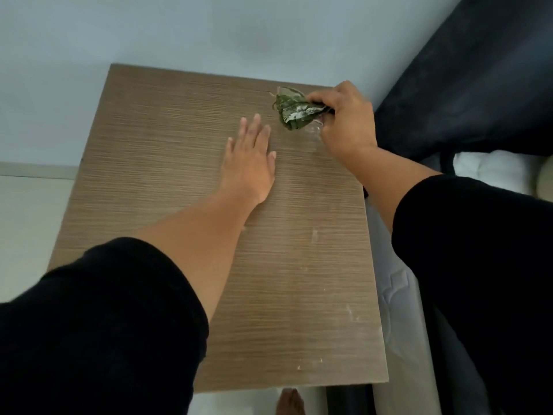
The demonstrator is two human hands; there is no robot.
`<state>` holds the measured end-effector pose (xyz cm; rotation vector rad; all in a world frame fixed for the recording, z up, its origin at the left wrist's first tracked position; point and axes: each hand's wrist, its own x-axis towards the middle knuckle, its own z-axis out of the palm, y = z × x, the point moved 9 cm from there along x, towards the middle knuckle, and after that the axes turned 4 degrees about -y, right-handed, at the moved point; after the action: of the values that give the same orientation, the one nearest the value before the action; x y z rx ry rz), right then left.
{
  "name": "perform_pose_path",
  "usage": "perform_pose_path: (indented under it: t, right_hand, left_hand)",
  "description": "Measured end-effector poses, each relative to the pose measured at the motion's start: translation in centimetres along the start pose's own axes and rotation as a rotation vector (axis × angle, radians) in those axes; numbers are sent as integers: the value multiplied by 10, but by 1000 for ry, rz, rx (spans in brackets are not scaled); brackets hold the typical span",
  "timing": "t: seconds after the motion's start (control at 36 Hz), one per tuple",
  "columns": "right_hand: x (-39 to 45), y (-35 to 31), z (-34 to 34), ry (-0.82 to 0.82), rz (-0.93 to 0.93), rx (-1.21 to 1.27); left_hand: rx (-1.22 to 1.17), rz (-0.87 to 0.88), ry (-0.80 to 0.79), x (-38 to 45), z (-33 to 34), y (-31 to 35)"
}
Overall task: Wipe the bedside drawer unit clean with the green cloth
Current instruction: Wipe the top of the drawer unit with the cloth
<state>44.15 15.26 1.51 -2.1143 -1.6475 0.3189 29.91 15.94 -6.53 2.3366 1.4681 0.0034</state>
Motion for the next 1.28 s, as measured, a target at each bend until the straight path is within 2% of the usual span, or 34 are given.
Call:
perform_pose_path:
  t: [0.11,0.28,0.42,0.53,0.78,0.97,1.28]
  right_hand:
    - [27,7,8,-4,-10,-31]
    - [62,15,21,14,14,-56]
    - [77,23,32,11,71,-173]
    - [85,25,43,-10,45,-245]
    - [97,43,64,-127,94,-112]
    - [88,41,63,-176,84,-115]
    - [8,41,64,-111,41,-4]
  left_hand:
    - [-47,-56,71,18,1,-11]
    - [3,-72,138,27,8,-17]
    - [8,-84,118,30,12,-18]
    - [7,-103,114,30,13,-19]
    - [34,-120,102,33,13,-21]
    - [31,-123,112,34,12,-22]
    - [42,-107,136,32,11,-19]
